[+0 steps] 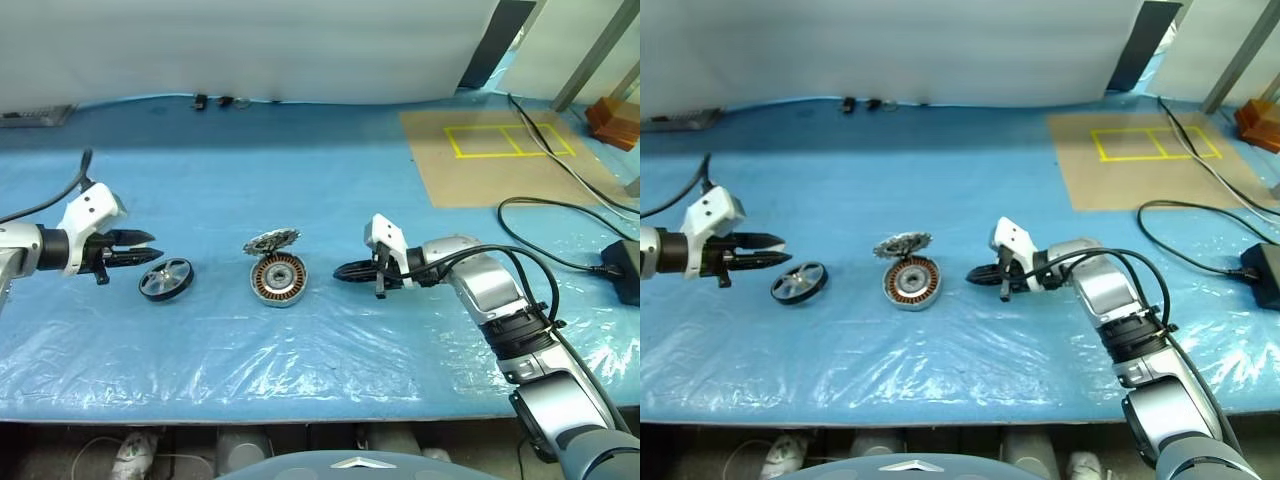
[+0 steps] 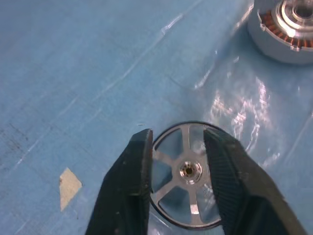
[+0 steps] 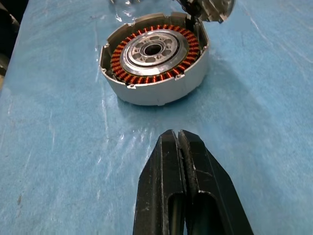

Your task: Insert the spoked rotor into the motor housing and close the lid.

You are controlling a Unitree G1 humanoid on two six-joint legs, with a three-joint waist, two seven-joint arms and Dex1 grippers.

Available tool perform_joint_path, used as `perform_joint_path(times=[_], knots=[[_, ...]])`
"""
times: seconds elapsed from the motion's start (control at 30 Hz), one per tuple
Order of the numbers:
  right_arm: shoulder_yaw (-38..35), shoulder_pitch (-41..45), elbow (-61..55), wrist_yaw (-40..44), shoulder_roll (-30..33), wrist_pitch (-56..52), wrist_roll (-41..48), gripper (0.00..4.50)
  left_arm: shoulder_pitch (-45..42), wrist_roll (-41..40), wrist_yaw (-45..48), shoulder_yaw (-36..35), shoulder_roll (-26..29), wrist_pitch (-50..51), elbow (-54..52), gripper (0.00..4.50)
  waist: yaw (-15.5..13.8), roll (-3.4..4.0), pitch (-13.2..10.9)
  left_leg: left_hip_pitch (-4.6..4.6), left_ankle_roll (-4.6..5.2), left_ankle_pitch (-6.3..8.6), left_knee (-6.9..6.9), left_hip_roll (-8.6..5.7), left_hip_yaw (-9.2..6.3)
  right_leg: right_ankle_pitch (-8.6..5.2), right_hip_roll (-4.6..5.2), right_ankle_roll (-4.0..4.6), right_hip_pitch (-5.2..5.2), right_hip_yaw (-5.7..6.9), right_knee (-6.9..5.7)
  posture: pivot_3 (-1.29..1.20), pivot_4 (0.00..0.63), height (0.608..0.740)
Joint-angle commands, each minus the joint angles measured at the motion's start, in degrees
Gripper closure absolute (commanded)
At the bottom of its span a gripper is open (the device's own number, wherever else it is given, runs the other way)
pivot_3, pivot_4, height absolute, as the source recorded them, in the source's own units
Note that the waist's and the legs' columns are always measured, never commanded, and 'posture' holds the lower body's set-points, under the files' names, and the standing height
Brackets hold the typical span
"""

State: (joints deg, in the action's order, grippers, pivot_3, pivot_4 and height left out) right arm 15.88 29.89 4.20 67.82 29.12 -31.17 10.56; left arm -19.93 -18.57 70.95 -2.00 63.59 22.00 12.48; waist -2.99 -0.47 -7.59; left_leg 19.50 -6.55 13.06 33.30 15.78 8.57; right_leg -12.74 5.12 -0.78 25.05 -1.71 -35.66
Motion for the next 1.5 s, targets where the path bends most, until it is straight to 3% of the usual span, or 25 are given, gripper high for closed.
perform_joint_path(times=[0.03,0.3,0.63,0.93,1.17,1.5], knots=[[-1.4,-0.9,-3.5,-0.9,0.8,-0.5,1.5,4.5,-2.0,2.4,4.3,2.4,-0.3,-4.2,1.4,2.94,0.0,0.0,0.0,0.02,-0.01,0.01,0.0,0.0,0.0,0.0,0.0,0.0,0.0,0.0,0.0,0.0,0.15,0.74],[-1.2,-2.1,-4.6,-2.8,1.1,-1.2,1.9,4.5,-5.7,11.4,10.1,7.5,0.5,-21.0,11.2,2.94,-0.2,-0.01,0.0,0.13,-0.19,0.11,0.0,0.0,-0.02,0.01,0.0,-0.01,0.0,0.0,-0.01,0.0,0.15,0.74],[-0.5,-3.1,-5.0,-4.4,1.0,-1.3,1.8,4.5,-8.8,13.9,10.4,7.8,-2.0,-20.8,15.5,2.94,-1.1,0.0,0.0,0.02,-0.21,0.12,-0.01,0.0,-0.01,0.1,0.0,-0.18,0.0,0.0,0.0,0.0,0.15,0.74],[-0.2,-3.0,-4.3,-5.0,1.0,-0.9,1.3,4.5,-9.6,14.4,10.5,7.8,-2.5,-20.1,16.2,0.04,-1.1,0.0,0.0,0.13,-0.21,0.12,-0.01,0.01,-0.01,0.1,0.0,-0.18,-0.01,0.0,-0.02,0.0,0.15,0.74],[0.5,-3.7,-4.6,-5.4,1.1,-0.7,0.9,4.5,-8.2,12.7,10.9,7.2,-4.4,-16.4,12.9,0.04,-1.1,0.0,0.0,0.14,-0.22,0.12,-0.01,0.0,-0.02,0.11,0.01,-0.19,0.0,0.0,0.0,0.0,0.15,0.74],[0.4,-3.8,-4.4,-6.2,1.1,-0.7,0.7,4.5,-6.1,14.2,11.4,8.6,-5.0,-19.5,12.0,0.04,-1.1,0.0,0.0,0.17,-0.22,0.12,-0.02,0.0,-0.02,0.11,0.0,-0.19,0.0,0.0,0.0,0.0,0.15,0.74]])
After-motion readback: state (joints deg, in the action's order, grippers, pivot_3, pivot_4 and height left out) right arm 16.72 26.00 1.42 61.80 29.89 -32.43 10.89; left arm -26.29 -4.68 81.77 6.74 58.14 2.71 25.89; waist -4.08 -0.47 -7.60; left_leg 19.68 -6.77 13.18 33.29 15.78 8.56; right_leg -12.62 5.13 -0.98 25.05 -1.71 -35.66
